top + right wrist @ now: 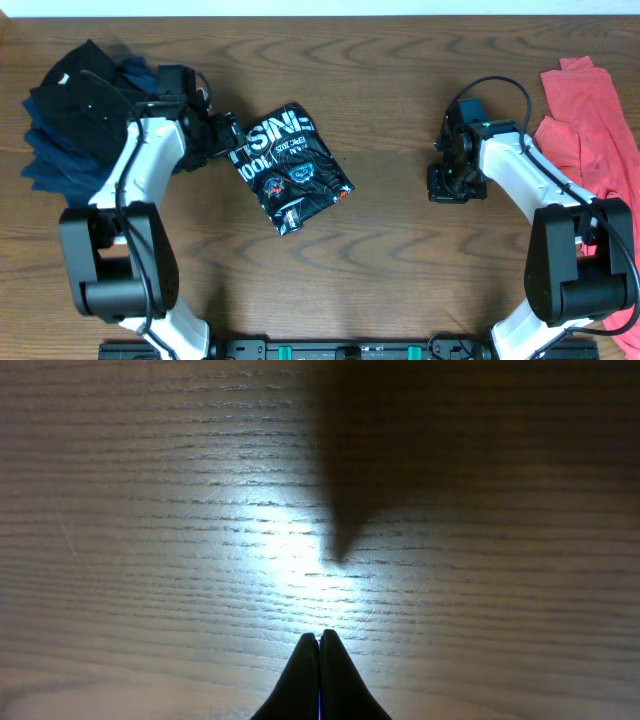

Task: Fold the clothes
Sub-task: 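Carry the folded jersey left with the left gripper onto the navy shirt stack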

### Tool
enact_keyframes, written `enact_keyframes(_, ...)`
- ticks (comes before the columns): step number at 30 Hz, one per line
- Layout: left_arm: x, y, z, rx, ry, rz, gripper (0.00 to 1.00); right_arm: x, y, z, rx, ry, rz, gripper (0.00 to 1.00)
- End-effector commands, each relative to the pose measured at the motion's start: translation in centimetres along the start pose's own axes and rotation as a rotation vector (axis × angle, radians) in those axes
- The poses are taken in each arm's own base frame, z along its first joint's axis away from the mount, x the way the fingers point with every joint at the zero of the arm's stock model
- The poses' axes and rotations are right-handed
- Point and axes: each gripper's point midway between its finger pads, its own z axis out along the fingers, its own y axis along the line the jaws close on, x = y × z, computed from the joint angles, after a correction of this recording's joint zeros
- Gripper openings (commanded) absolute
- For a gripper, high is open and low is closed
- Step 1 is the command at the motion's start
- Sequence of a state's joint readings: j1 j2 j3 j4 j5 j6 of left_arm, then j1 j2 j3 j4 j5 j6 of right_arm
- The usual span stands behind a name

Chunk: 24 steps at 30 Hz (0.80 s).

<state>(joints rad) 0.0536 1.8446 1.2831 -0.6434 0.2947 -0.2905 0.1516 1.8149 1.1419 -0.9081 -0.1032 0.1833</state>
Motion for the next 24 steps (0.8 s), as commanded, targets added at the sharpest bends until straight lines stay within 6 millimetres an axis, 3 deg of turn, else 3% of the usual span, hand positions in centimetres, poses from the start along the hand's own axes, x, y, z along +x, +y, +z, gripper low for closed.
enact_keyframes(1, 0.6, 0.1, 1.7, 0.058, 0.064, 0.002, 0.86, -0.4, -0.3, -0.7, 0.006, -0.024, 0.017, 0.01)
enact_keyframes(4, 0.6, 0.4, 3.1, 0.079, 0.086, -0.007, 0.86, -0.4, -0.3, -0.7, 0.006, -0.021, 0.018, 0.01)
enact_keyframes(11, 1.1, -1.2, 5.6, 0.21, 0.138, 0.006, 0.86, -0.4, -0.3, -0.7, 0.006, -0.023, 0.017, 0.01)
enact_keyframes(21, 1.9, -1.8, 7.1, 0.233, 0.172, 0.012, 0.84, -0.4, -0.3, -0.7, 0.006, -0.024, 0.017, 0.01)
enact_keyframes(24, 2.0, -1.6, 7.4, 0.23, 0.18, 0.009, 0.78, -0.4, -0.3, -0.7, 0.006, -0.024, 0.017, 0.01)
